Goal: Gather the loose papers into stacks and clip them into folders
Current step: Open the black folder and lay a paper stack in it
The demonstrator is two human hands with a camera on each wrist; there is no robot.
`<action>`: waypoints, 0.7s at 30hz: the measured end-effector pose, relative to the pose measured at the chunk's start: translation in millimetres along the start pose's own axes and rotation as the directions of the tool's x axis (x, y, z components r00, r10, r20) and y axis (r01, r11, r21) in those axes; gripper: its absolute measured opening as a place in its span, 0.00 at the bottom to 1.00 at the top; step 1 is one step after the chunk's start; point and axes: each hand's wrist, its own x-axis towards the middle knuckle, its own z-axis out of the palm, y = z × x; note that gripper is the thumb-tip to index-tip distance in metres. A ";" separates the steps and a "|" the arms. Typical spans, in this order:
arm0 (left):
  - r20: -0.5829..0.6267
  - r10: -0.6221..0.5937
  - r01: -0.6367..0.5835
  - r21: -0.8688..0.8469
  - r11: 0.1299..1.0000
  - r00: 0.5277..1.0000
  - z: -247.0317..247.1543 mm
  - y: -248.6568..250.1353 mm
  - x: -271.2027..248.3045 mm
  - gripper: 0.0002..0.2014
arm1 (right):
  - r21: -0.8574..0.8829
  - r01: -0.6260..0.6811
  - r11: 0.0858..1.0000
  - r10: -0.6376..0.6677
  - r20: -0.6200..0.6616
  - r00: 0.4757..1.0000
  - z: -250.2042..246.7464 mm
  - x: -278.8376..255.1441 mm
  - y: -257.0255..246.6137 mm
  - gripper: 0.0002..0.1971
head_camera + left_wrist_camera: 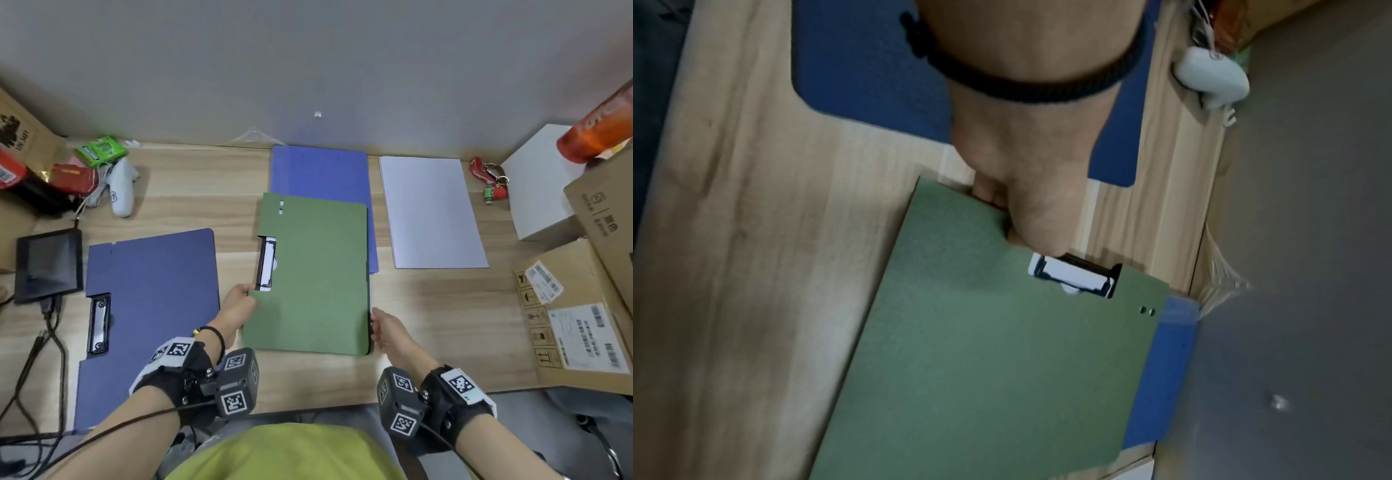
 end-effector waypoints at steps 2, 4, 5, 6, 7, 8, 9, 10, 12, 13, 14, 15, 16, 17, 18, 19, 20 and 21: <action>0.000 0.018 -0.018 -0.025 1.000 1.000 3.5 -0.3 -1.0 0.21 | 0.014 0.017 1.000 -0.017 0.009 1.000 0.0 1.6 2.6 0.11; -0.001 0.047 -0.047 -0.058 0.997 0.999 4.9 4.7 -0.6 0.20 | 0.049 0.040 0.998 -0.041 0.018 0.999 -1.6 3.5 1.2 0.09; 0.002 0.069 -0.068 -0.078 0.995 0.998 5.2 9.1 -0.4 0.20 | 0.090 0.051 0.995 -0.054 0.028 0.998 -3.1 5.2 -0.8 0.11; 0.002 0.093 -0.092 -0.100 0.991 0.996 5.2 14.5 0.5 0.19 | 0.134 0.056 0.989 -0.062 0.042 0.997 -4.0 7.0 -5.0 0.12; 0.001 0.119 -0.118 -0.123 0.985 0.993 5.5 20.9 1.4 0.19 | 0.177 0.065 0.982 -0.075 0.048 0.996 -4.7 8.8 -10.2 0.13; -0.002 0.146 -0.145 -0.151 0.978 0.989 5.9 27.5 4.8 0.18 | 0.205 0.077 0.976 -0.088 0.046 0.995 -5.1 10.3 -17.1 0.12; -0.005 0.169 -0.167 -0.172 0.971 0.986 6.5 34.3 8.4 0.18 | 0.241 0.097 0.966 -0.109 0.037 0.993 -5.7 11.9 -23.7 0.12; -0.010 0.187 -0.185 -0.191 0.964 0.982 7.6 40.9 13.1 0.17 | 0.276 0.117 0.954 -0.131 0.034 0.991 -6.7 12.8 -31.0 0.11; -0.012 0.197 -0.195 -0.215 0.957 0.980 10.1 51.7 24.8 0.18 | 0.360 0.134 0.923 -0.169 0.065 0.984 -10.0 15.7 -44.0 0.12; -0.013 0.193 -0.191 -0.224 0.956 0.981 11.5 55.6 31.0 0.18 | 0.400 0.131 0.907 -0.179 0.085 0.980 -11.7 15.8 -50.3 0.13; -0.014 0.190 -0.189 -0.229 0.955 0.982 13.5 57.9 38.3 0.18 | 0.421 0.124 0.899 -0.178 0.091 0.980 -13.5 15.9 -55.7 0.13; -0.017 0.183 -0.182 -0.231 0.956 0.983 15.7 60.4 43.8 0.18 | 0.443 0.111 0.890 -0.168 0.092 0.981 -14.4 16.7 -59.1 0.13; -0.025 0.178 -0.179 -0.240 0.954 0.984 18.5 61.9 48.6 0.19 | 0.474 0.091 0.876 -0.149 0.086 0.985 -14.9 19.0 -60.3 0.13; -0.037 0.173 -0.176 -0.251 0.952 0.984 21.6 63.2 52.2 0.20 | 0.513 0.065 0.856 -0.122 0.079 0.989 -14.3 22.9 -59.6 0.12; -0.057 0.169 -0.178 -0.260 0.949 0.984 25.0 63.9 55.0 0.21 | 0.535 0.047 0.843 -0.096 0.065 0.993 -13.1 26.9 -57.1 0.13; -0.083 0.160 -0.177 -0.269 0.947 0.984 28.4 65.9 53.6 0.22 | 0.546 0.034 0.837 -0.068 0.042 0.997 -11.2 32.2 -52.8 0.14; -0.115 0.152 -0.180 -0.285 0.941 0.982 31.9 66.5 53.2 0.22 | 0.552 0.027 0.833 -0.043 0.016 0.999 -9.2 37.1 -47.8 0.15; -0.146 0.141 -0.179 -0.301 0.936 0.979 35.0 68.4 49.9 0.22 | 0.563 0.026 0.826 -0.026 -0.009 1.000 -7.1 41.2 -43.3 0.16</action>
